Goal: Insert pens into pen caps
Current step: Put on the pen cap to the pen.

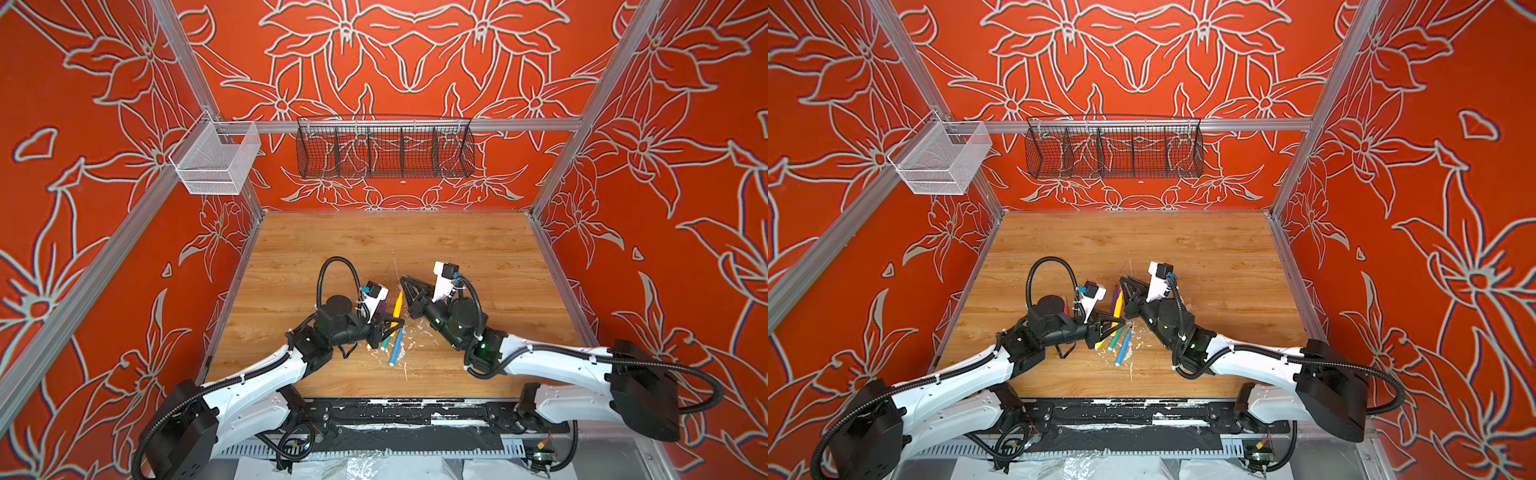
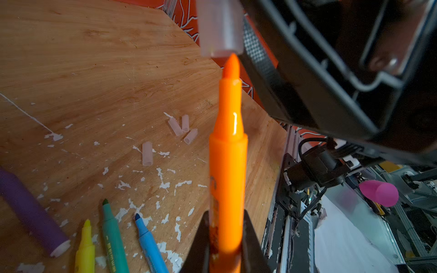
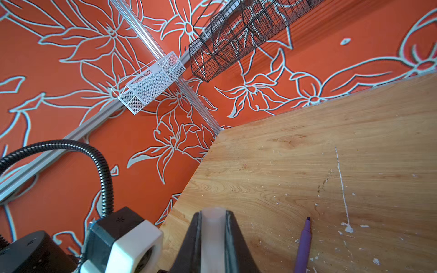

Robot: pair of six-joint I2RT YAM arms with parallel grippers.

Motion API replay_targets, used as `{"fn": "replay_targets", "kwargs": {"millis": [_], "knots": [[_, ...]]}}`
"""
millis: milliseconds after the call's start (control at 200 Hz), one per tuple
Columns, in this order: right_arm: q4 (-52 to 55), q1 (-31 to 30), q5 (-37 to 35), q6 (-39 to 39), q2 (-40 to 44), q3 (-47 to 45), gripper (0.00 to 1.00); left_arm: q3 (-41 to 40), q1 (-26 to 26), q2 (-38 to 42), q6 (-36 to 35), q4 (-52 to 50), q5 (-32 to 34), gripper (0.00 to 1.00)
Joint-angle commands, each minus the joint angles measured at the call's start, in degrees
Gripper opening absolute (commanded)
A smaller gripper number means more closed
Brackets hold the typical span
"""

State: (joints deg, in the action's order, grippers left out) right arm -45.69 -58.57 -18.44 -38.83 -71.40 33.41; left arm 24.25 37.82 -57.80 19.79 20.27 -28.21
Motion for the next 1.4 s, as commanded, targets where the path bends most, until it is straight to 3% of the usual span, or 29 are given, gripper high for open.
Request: {"fn": "replay_targets", "kwargs": {"millis": [0,876,966,1396], "knots": [[-2.7,-0.5,1.3,-2.0,0.4,-1.2,0.13,0.3,-0.2,0.8,0.2,1.1,0.0,0.0],[-12.2,-4.9,2.0,-4.4,-3.1,-6.2,0.13,0.0,-0.2,0.8,1.1,0.7,1.4,0.0],[-12.3,-5.3,2.0,-4.4,-3.3,-6.5,0.13,-0.4,-0.2,3.6,1.1,0.6,2.0,0.0],[-13.8,-6.7,4.8,-0.3,-4.0,-6.8,0.31,-1.1,-0.2,8.6,0.5,-1.1,2.4,0.0]]}}
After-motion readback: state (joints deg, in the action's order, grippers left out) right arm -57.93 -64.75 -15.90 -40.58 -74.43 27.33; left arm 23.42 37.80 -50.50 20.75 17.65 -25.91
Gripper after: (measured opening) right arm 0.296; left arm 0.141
